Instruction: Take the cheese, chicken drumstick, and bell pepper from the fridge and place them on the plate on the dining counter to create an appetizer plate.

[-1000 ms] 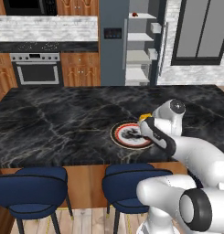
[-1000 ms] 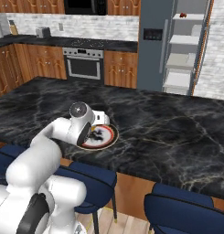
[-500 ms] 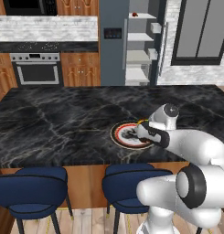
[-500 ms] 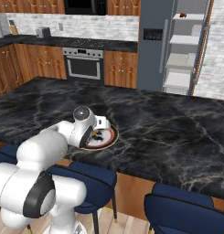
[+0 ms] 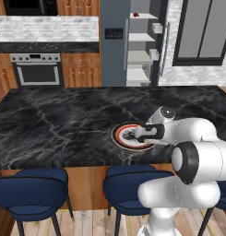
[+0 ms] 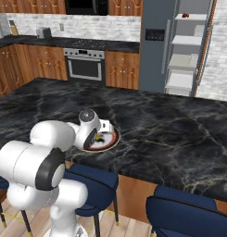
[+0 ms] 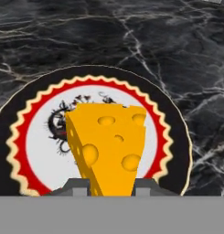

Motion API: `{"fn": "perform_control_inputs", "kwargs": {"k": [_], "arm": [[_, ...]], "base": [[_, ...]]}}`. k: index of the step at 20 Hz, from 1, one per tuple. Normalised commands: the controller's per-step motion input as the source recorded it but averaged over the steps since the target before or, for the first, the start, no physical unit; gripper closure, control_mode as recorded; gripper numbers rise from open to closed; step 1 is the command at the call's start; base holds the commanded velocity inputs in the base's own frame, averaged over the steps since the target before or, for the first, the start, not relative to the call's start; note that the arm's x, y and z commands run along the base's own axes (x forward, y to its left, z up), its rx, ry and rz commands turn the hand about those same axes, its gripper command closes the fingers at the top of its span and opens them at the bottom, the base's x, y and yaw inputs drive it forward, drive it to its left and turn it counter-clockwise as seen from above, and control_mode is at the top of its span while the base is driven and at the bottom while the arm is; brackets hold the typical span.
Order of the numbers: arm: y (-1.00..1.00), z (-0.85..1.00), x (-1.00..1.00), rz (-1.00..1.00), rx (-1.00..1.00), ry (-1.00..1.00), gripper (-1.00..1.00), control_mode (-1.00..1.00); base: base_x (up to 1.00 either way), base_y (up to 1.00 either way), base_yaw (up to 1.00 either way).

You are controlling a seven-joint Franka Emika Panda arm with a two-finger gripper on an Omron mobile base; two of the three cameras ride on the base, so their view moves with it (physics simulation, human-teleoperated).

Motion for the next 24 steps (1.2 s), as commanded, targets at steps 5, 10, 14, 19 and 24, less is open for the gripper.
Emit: {"fn": "perform_control_inputs", "kwargs": {"k": [5, 10, 14, 19, 24], "arm": [[-0.14, -0.44, 0.32, 0.02, 0.0, 0.0, 1.0, -1.0], [-0.12, -0.4, 0.43, 0.04, 0.0, 0.0, 1.0, -1.0], [-0.06, -0.33, 0.67, 0.03, 0.0, 0.0, 1.0, -1.0], [-0.23, -0.37, 0.49, 0.04, 0.0, 0.01, 1.0, -1.0], [-0.06, -0.31, -0.23, 0.07, -0.01, 0.0, -1.0, -1.0]], "base": [[0.0, 0.0, 0.0], [0.0, 0.0, 0.0], [0.0, 0.0, 0.0], [0.0, 0.0, 0.0], [0.0, 0.0, 0.0]]}}
